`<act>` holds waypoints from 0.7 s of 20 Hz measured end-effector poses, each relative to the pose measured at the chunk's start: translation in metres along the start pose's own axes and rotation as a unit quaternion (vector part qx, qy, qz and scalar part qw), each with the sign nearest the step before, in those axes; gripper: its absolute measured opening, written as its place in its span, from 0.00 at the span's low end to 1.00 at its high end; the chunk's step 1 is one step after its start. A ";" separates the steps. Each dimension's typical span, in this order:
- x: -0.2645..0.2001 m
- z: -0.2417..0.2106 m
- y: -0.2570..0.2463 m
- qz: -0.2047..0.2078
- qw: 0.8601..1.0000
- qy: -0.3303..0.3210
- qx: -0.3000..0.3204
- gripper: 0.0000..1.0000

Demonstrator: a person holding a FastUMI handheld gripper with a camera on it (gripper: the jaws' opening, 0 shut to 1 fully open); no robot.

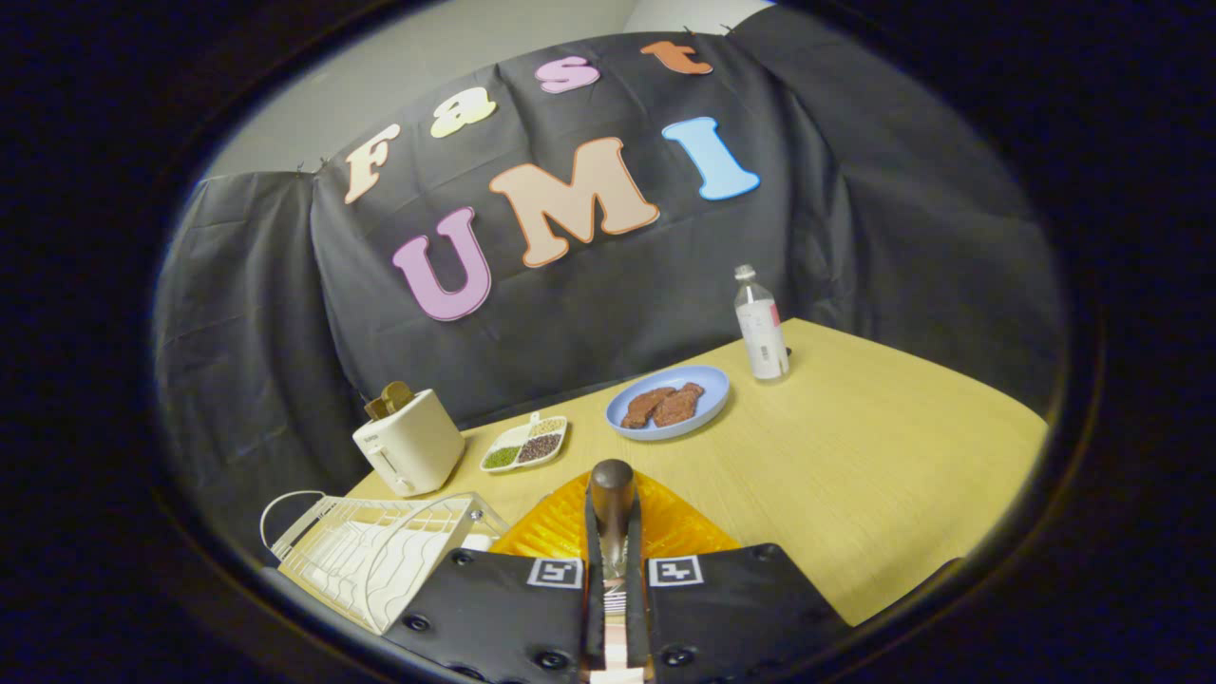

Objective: Take the plate from the dish rack, then take the spoon from the basket and place it into the plate.

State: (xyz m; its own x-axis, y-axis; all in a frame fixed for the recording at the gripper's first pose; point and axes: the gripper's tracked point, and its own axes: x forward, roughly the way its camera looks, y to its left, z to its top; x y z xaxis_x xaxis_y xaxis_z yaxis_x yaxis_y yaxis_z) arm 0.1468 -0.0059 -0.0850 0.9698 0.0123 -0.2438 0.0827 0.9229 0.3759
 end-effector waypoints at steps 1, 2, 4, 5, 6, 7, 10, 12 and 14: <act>-0.004 0.006 0.000 -0.004 1.000 -0.004 0.001 0.09; -0.002 0.009 0.000 -0.007 1.000 -0.006 0.006 0.08; -0.008 0.018 0.006 0.005 1.000 -0.010 0.018 0.04; -0.013 0.025 0.008 0.011 0.999 -0.016 0.026 0.05; -0.019 0.031 0.010 0.018 0.999 -0.023 0.032 0.05; -0.025 0.038 0.012 0.026 0.999 -0.028 0.034 0.04; -0.049 0.058 0.017 0.044 0.997 -0.052 0.041 0.04; -0.068 0.074 0.023 0.064 0.994 -0.075 0.052 0.04; -0.087 0.079 0.024 0.075 0.992 -0.083 0.057 0.04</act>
State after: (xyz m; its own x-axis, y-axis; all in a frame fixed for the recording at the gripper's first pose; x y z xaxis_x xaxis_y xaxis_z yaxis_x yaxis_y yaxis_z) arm 0.0826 -0.0155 0.0161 0.9967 0.0742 -0.0315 -0.0488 0.8662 0.4973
